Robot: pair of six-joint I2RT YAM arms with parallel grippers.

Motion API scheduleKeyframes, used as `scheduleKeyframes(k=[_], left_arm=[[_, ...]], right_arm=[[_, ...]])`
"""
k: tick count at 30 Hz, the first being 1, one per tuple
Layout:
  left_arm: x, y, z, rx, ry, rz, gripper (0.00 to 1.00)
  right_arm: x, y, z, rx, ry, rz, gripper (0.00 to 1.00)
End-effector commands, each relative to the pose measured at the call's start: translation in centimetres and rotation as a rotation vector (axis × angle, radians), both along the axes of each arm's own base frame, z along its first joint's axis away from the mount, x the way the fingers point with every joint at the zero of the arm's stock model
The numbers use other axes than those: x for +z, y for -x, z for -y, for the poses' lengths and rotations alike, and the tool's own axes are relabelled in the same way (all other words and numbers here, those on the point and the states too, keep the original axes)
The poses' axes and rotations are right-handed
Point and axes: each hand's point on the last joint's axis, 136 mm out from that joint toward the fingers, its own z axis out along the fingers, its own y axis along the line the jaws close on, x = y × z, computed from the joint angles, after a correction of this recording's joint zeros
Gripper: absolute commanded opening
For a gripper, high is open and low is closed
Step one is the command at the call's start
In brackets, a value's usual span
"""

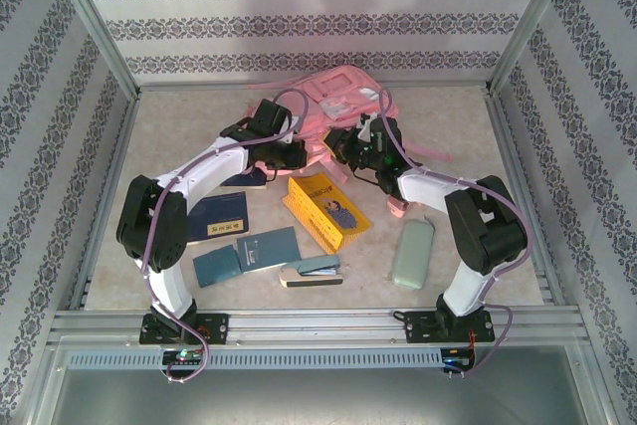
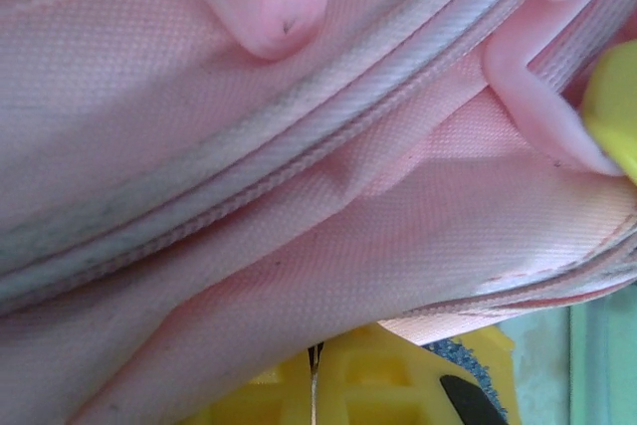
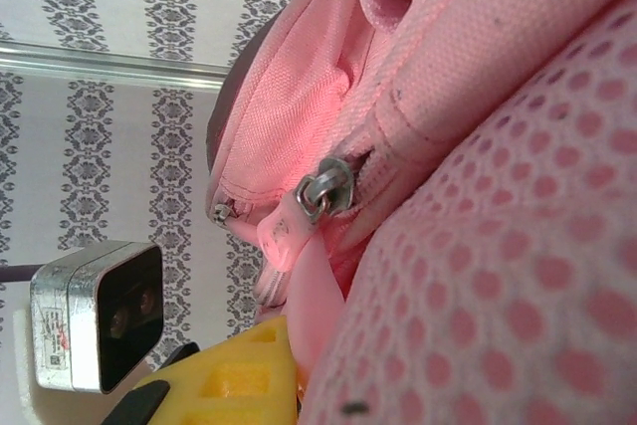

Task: Pack books, pencil case, and school supplies into a backpack

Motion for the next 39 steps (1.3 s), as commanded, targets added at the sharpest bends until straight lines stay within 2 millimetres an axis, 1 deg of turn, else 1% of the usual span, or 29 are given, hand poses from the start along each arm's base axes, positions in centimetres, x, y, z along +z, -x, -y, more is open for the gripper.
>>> scheduleKeyframes(k=[1, 6, 10, 15, 17, 19, 21, 22, 25, 26, 27, 29, 32, 34, 39], left_arm=[[-1.5, 1.5, -2.6, 0.006, -0.165, -0.039, 0.0], [-0.9, 1.2, -4.2, 0.036, -0.224, -0.017, 0.0], [-1.1, 0.9, -5.2, 0.064, -0.238, -0.031, 0.0], [-1.7, 0.5, -7.4, 0.144, -0.254, -0.063, 0.0], [-1.6, 0.4, -8.7, 0.181, -0.259, -0.069, 0.0], [-1.3, 0.3, -9.2, 0.197, -0.239, -0.065, 0.0], [-0.9, 0.4, -8.5, 0.166, -0.205, -0.057, 0.0], [-0.7, 0.4, -8.0, 0.152, -0.183, -0.064, 0.0], [0.2, 0.1, -5.6, 0.113, -0.068, -0.077, 0.0], [0.7, -0.1, -5.0, 0.109, -0.041, -0.073, 0.0], [1.2, -0.4, -4.5, 0.107, -0.019, -0.068, 0.0], [2.3, -1.0, -3.6, 0.105, 0.016, -0.058, 0.0], [3.8, -1.6, -2.2, 0.086, 0.052, -0.042, 0.0], [4.5, -1.8, -1.5, 0.076, 0.059, -0.034, 0.0], [5.2, -1.9, 0.3, 0.045, 0.068, -0.033, 0.0]], right_arm=[[6.0, -0.3, -0.4, 0.077, -0.042, 0.185, 0.09], [5.3, -1.1, 1.8, 0.041, 0.029, 0.176, 0.1], [4.6, -1.9, 3.0, 0.033, 0.067, 0.16, 0.1], [3.0, -3.1, 4.7, 0.017, 0.112, 0.114, 0.12], [2.4, -3.8, 5.5, 0.009, 0.142, 0.093, 0.12], [1.5, -4.3, 6.4, -0.001, 0.192, 0.067, 0.12], [0.5, -4.7, 7.3, -0.009, 0.27, 0.025, 0.16], [0.2, -5.0, 7.6, -0.008, 0.319, 0.006, 0.22], [-0.3, -5.4, 8.2, -0.007, 0.415, -0.037, 0.51], [-0.2, -5.3, 8.6, -0.012, 0.45, -0.049, 0.57], [-0.1, -5.2, 9.2, -0.024, 0.49, -0.057, 0.59], [0.1, -4.2, 11.7, -0.115, 0.609, -0.106, 0.65], [1.3, -2.3, 13.3, -0.195, 0.65, -0.115, 0.69], [1.8, -0.9, 13.4, -0.211, 0.648, -0.13, 0.71], [3.0, 1.6, 12.0, -0.213, 0.559, -0.136, 0.74]])
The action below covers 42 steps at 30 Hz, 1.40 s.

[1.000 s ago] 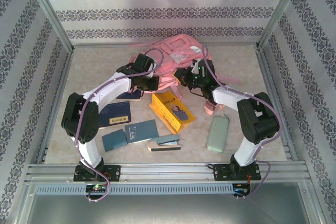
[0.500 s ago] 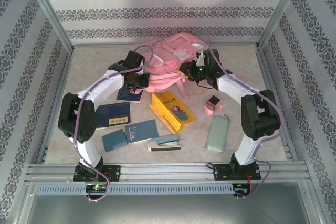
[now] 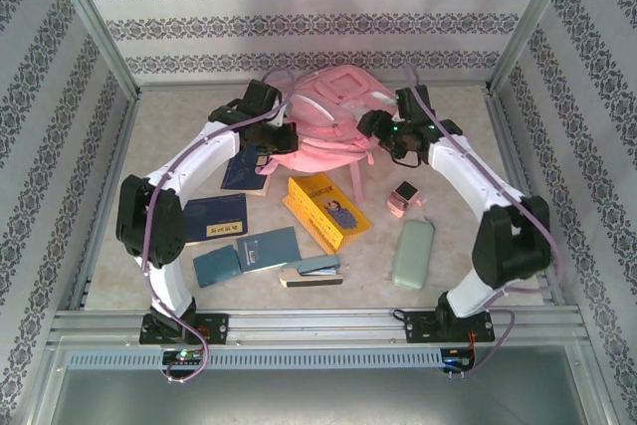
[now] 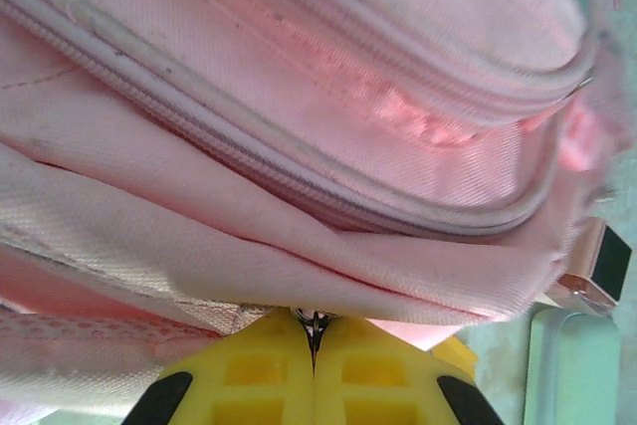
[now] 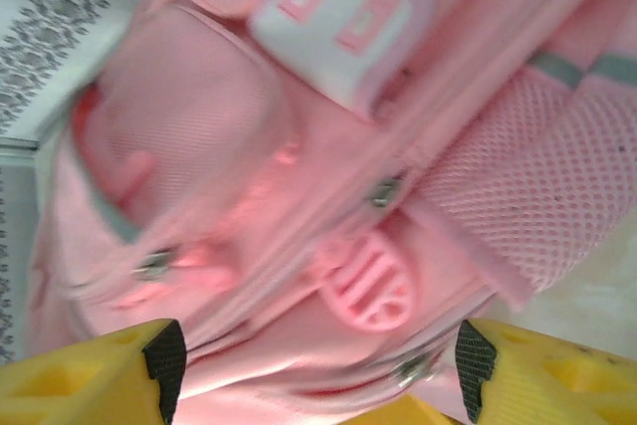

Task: Pack books, pencil case, and school supplies into a backpack

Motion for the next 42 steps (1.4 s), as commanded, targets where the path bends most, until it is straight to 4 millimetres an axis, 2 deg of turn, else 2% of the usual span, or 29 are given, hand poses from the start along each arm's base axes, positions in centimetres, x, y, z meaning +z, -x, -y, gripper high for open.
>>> scheduleKeyframes(k=[1, 4, 8, 12, 17, 21, 25, 28, 31, 36, 42], left_arm=[[1.3, -0.1, 1.6, -0.018, 0.036, 0.002, 0.0], [1.6, -0.1, 1.9, -0.018, 0.047, 0.005, 0.0], [2.3, 0.0, 2.1, -0.015, 0.063, 0.009, 0.0], [3.6, 0.6, 2.0, -0.014, 0.083, 0.025, 0.0], [5.1, 2.3, 1.8, -0.017, 0.126, 0.035, 0.0], [5.3, 3.9, 2.2, -0.025, 0.171, 0.02, 0.0], [5.1, 5.4, 3.2, -0.05, 0.183, 0.01, 0.0], [4.8, 5.9, 4.1, -0.07, 0.188, 0.001, 0.0], [4.5, 6.0, 5.3, -0.086, 0.201, -0.012, 0.0], [4.2, 5.8, 7.2, -0.131, 0.171, -0.013, 0.0], [3.2, 4.9, 5.6, -0.127, 0.031, 0.021, 0.0]], right_arm=[[0.6, 1.5, -0.5, -0.037, -0.029, 0.0, 0.74], [0.8, 2.6, -2.7, -0.042, -0.146, -0.023, 0.74], [-0.6, 3.2, -5.8, -0.059, -0.283, -0.079, 0.77], [-1.5, 1.3, -9.4, 0.021, -0.438, -0.091, 0.78], [-2.7, -1.9, -11.3, 0.138, -0.46, -0.079, 0.75], [-1.5, -3.9, -12.8, 0.273, -0.41, -0.002, 0.64], [-0.1, -4.3, -14.3, 0.401, -0.378, 0.023, 0.51], [0.3, -4.0, -13.9, 0.432, -0.302, 0.012, 0.42], [0.1, -3.6, -12.3, 0.403, -0.241, 0.003, 0.36], [-0.6, -2.8, -9.2, 0.338, -0.192, -0.015, 0.13], [-0.5, -2.2, -5.5, 0.333, -0.131, 0.008, 0.05]])
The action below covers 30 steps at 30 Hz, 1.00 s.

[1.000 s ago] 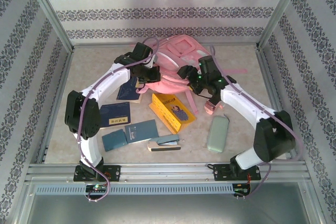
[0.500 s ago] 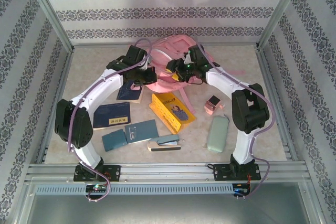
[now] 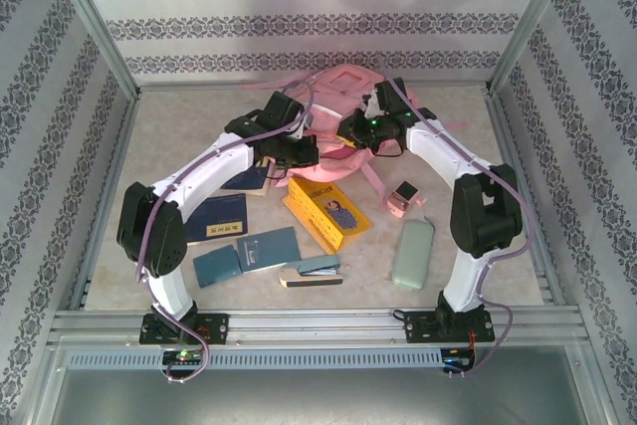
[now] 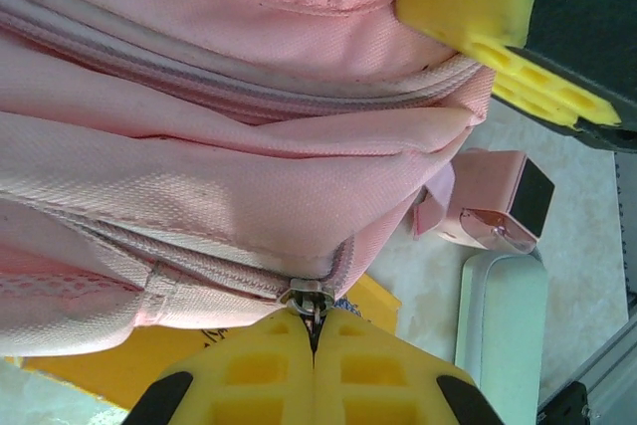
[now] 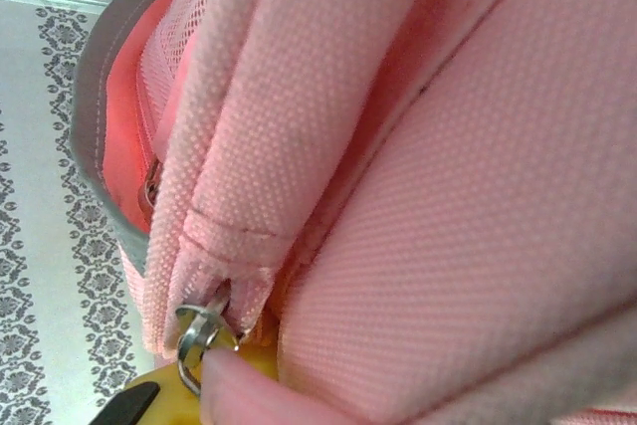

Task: Pack books, pencil case, and school supplies into a backpack

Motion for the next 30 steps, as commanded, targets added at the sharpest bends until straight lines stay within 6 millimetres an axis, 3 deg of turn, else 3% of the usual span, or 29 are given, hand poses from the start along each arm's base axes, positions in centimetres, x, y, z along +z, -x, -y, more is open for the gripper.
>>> scheduleKeyframes(k=[1, 8, 20, 26, 30], left_arm=[[2.0, 0.3, 0.3, -0.074, -0.033, 0.063, 0.0], [-0.1, -1.9, -3.3, 0.0, -0.064, 0.036, 0.0], [-2.2, -5.2, -8.4, 0.1, -0.098, 0.006, 0.0], [2.3, -3.5, -9.1, 0.129, -0.033, 0.147, 0.0], [4.6, -1.1, -9.3, 0.128, 0.007, 0.188, 0.0]], right_arm=[[2.8, -0.2, 2.3, 0.017, 0.059, 0.154, 0.04], [4.0, 0.1, 2.7, 0.078, 0.046, 0.223, 0.02], [7.3, 1.4, 0.3, 0.21, -0.064, 0.301, 0.0], [10.3, 2.3, -1.7, 0.263, -0.151, 0.366, 0.0], [13.3, 3.1, -4.4, 0.339, -0.228, 0.396, 0.0]])
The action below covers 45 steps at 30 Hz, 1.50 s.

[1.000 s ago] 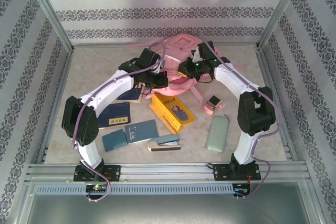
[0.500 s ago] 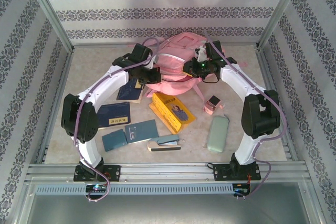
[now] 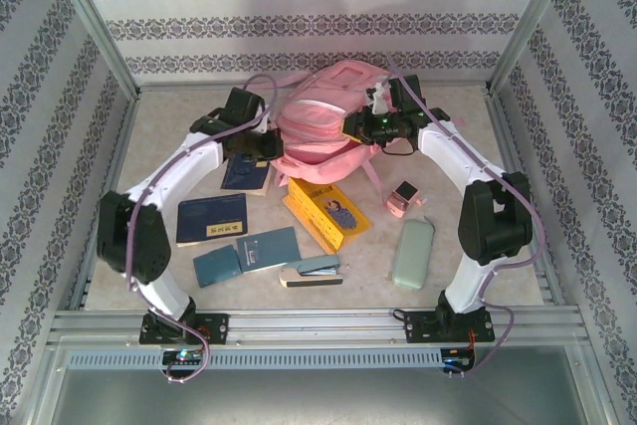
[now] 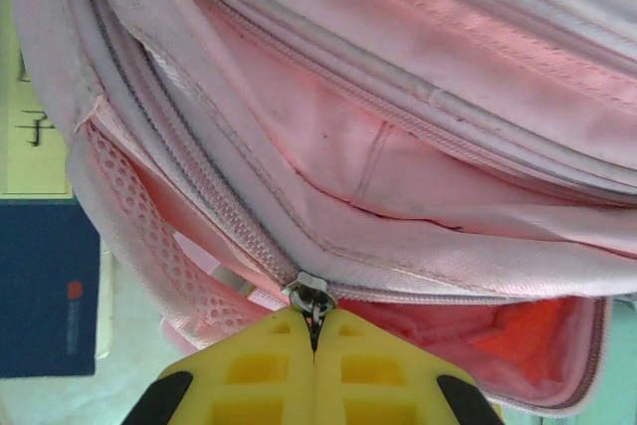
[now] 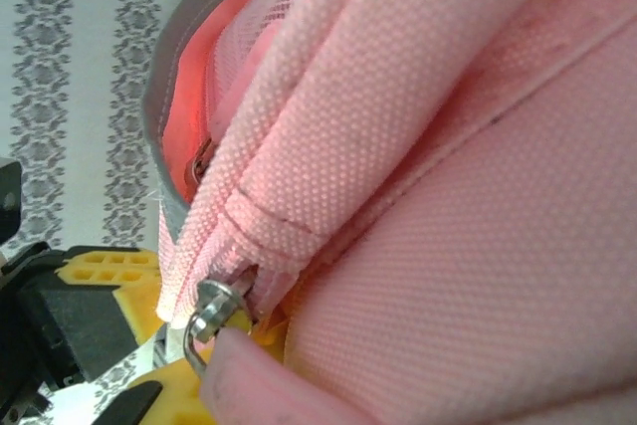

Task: Pack books, pencil case, and school supplies into a backpack

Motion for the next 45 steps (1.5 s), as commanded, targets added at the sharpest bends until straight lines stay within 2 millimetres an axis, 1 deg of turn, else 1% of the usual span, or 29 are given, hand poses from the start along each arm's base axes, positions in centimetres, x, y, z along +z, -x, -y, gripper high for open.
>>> scheduleKeyframes(k=[1, 3, 5, 7, 11, 12, 14, 16, 18, 19, 20, 22, 23, 24, 27, 29, 31, 33, 36, 39, 40, 43, 45], left_arm=[[4.9, 1.6, -0.1, -0.003, 0.06, 0.124, 0.0], [6.0, 2.7, -0.1, -0.01, 0.076, 0.147, 0.0], [7.0, 3.8, 0.1, -0.014, 0.099, 0.166, 0.0], [7.7, 4.9, 0.5, -0.026, 0.128, 0.174, 0.0], [8.4, 7.1, 1.9, -0.076, 0.168, 0.182, 0.0], [8.7, 7.6, 2.2, -0.088, 0.171, 0.189, 0.0], [8.9, 8.2, 2.6, -0.1, 0.171, 0.198, 0.0], [8.7, 8.3, 2.9, -0.106, 0.173, 0.192, 0.0], [8.1, 8.1, 3.4, -0.113, 0.17, 0.178, 0.0], [7.7, 7.8, 3.7, -0.115, 0.171, 0.169, 0.0], [7.4, 7.6, 4.2, -0.121, 0.177, 0.161, 0.0], [6.8, 6.8, 5.4, -0.133, 0.197, 0.14, 0.0], [6.7, 6.5, 6.0, -0.139, 0.206, 0.132, 0.0], [6.5, 6.0, 6.8, -0.15, 0.216, 0.124, 0.0], [6.0, 4.6, 8.7, -0.172, 0.232, 0.095, 0.0], [5.7, 3.6, 9.8, -0.18, 0.246, 0.08, 0.0], [5.2, 2.9, 10.6, -0.183, 0.252, 0.061, 0.0], [4.9, 2.4, 11.3, -0.186, 0.26, 0.048, 0.0], [4.6, 2.1, 12.2, -0.193, 0.264, 0.04, 0.0], [4.5, 2.1, 12.8, -0.198, 0.263, 0.038, 0.0], [4.5, 2.0, 13.0, -0.199, 0.263, 0.039, 0.0], [4.5, 2.2, 13.5, -0.21, 0.263, 0.035, 0.0], [4.6, 2.2, 13.8, -0.216, 0.261, 0.037, 0.0]], right_arm=[[10.3, 2.2, -4.7, 0.21, -0.175, 0.246, 0.0], [11.9, 2.7, -6.4, 0.259, -0.2, 0.266, 0.0], [12.9, 2.9, -7.6, 0.294, -0.21, 0.281, 0.0], [13.4, 2.8, -8.5, 0.327, -0.223, 0.273, 0.0], [13.2, 2.8, -9.8, 0.399, -0.274, 0.219, 0.0], [12.9, 3.1, -10.2, 0.413, -0.268, 0.212, 0.01], [11.7, 2.8, -10.1, 0.391, -0.204, 0.21, 0.03], [9.9, 1.7, -9.3, 0.341, -0.131, 0.197, 0.05], [7.7, 0.1, -7.6, 0.266, -0.061, 0.167, 0.09], [6.6, -0.7, -6.8, 0.23, -0.019, 0.158, 0.15], [5.5, -1.4, -5.7, 0.186, 0.038, 0.146, 0.24], [3.4, -2.4, -3.5, 0.105, 0.181, 0.131, 0.34], [2.8, -2.8, -2.5, 0.067, 0.243, 0.129, 0.42], [2.5, -2.9, -1.4, 0.023, 0.304, 0.125, 0.48], [2.8, -3.0, 1.2, -0.094, 0.41, 0.128, 0.56], [3.3, -2.4, 2.7, -0.155, 0.451, 0.131, 0.6], [3.7, -1.5, 3.6, -0.198, 0.458, 0.125, 0.65], [3.9, -0.7, 4.6, -0.248, 0.459, 0.103, 0.65], [3.6, 0.7, 6.0, -0.32, 0.455, 0.043, 0.65], [3.1, 2.1, 6.3, -0.356, 0.359, -0.019, 0.65], [2.7, 2.5, 6.0, -0.373, 0.303, -0.056, 0.65], [1.9, 3.7, 4.3, -0.406, 0.155, -0.151, 0.66], [1.4, 4.1, 3.2, -0.43, 0.086, -0.201, 0.66]])
